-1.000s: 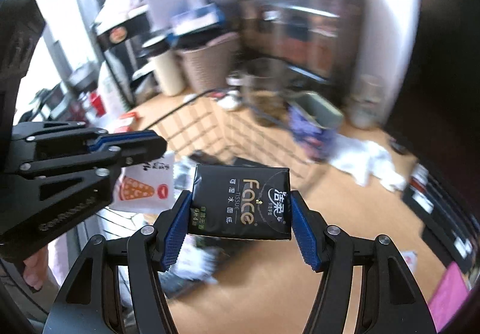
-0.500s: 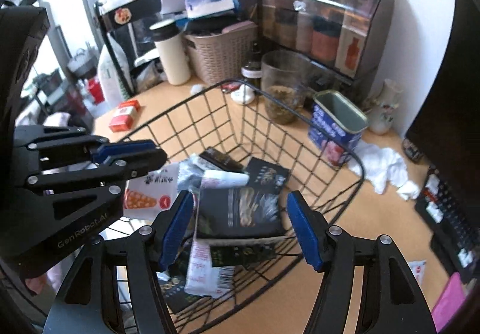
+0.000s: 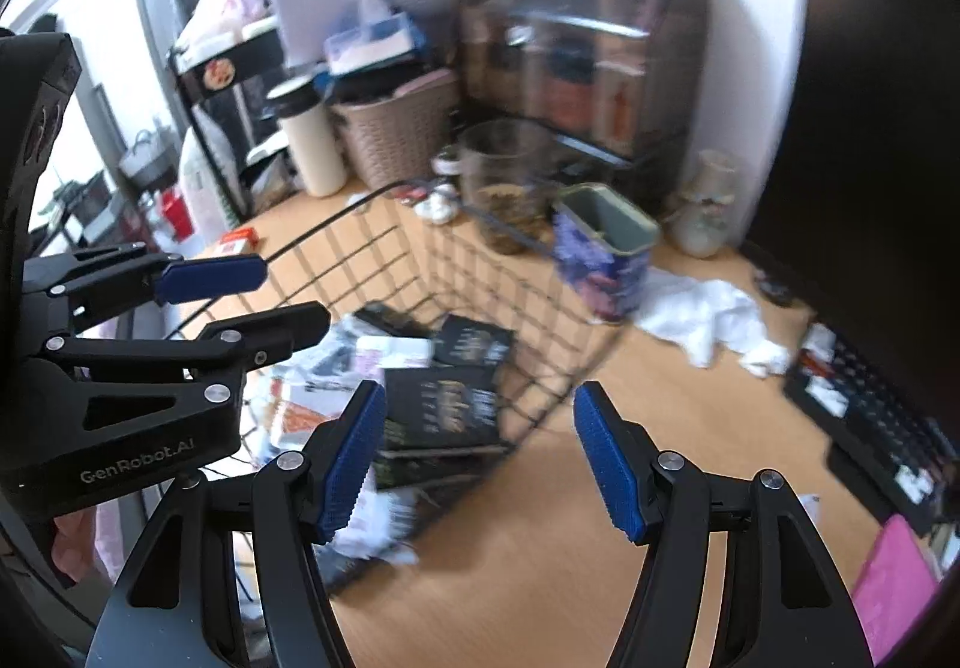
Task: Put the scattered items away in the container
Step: 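Move both tools back to the last pizza snack packet on the desk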
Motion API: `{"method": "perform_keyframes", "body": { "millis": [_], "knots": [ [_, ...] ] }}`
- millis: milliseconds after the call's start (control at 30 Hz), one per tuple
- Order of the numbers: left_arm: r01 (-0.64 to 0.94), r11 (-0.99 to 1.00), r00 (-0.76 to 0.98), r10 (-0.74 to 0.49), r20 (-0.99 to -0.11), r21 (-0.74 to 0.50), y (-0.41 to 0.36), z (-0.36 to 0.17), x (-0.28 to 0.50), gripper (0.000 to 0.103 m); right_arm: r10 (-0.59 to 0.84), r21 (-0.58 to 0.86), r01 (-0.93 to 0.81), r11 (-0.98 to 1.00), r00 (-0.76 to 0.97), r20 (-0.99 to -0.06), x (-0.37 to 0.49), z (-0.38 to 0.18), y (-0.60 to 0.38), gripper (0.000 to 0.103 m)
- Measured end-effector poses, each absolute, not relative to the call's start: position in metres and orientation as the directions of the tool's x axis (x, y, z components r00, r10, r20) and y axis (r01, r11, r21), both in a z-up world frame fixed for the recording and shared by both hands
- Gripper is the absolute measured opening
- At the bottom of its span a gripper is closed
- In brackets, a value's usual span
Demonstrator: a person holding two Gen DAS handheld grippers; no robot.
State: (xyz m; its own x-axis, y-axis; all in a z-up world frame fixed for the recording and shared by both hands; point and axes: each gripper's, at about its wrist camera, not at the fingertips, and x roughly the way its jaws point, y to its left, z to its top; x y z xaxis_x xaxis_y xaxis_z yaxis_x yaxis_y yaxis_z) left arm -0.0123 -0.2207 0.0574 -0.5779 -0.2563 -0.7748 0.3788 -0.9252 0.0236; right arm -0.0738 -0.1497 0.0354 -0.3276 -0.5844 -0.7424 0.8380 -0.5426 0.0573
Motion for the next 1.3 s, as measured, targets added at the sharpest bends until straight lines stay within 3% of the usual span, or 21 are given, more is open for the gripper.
{"method": "perform_keyframes", "body": {
  "millis": [167, 233, 467, 733, 967, 1300],
  "knots": [
    [0.271, -0.963, -0.616, -0.187, -0.765, 0.018, -0.164, 0.069, -0.051, 0.069, -0.553, 0.05, 0.771, -0.635, -0.409, -0.726, -0.103, 0.048, -0.083, 0.065],
    [0.224, -0.974, -0.617, -0.162, -0.77, 0.025, -0.14, 0.066, -0.066, 0.069, -0.532, 0.055, 0.735, -0.676, -0.435, -0.727, -0.117, 0.046, -0.054, 0.07],
    [0.128, -0.992, -0.547, -0.056, -0.835, -0.018, -0.085, 0.005, -0.122, 0.071, -0.428, 0.063, 0.63, -0.774, -0.447, -0.785, -0.17, 0.003, 0.025, 0.074],
    [0.143, -0.989, -0.449, -0.025, -0.893, -0.045, -0.083, -0.07, -0.16, 0.071, -0.321, 0.014, 0.628, -0.778, -0.378, -0.869, -0.209, -0.081, 0.028, 0.074],
    [0.141, -0.989, -0.415, -0.011, -0.91, -0.052, -0.092, -0.097, -0.171, 0.071, -0.301, 0.022, 0.623, -0.782, -0.346, -0.889, -0.231, -0.111, 0.017, 0.074],
    [0.15, -0.989, -0.444, -0.055, -0.894, -0.013, -0.095, -0.108, -0.167, 0.089, -0.288, -0.022, 0.624, -0.781, -0.39, -0.875, -0.239, -0.118, 0.009, 0.077]
  ]
}}
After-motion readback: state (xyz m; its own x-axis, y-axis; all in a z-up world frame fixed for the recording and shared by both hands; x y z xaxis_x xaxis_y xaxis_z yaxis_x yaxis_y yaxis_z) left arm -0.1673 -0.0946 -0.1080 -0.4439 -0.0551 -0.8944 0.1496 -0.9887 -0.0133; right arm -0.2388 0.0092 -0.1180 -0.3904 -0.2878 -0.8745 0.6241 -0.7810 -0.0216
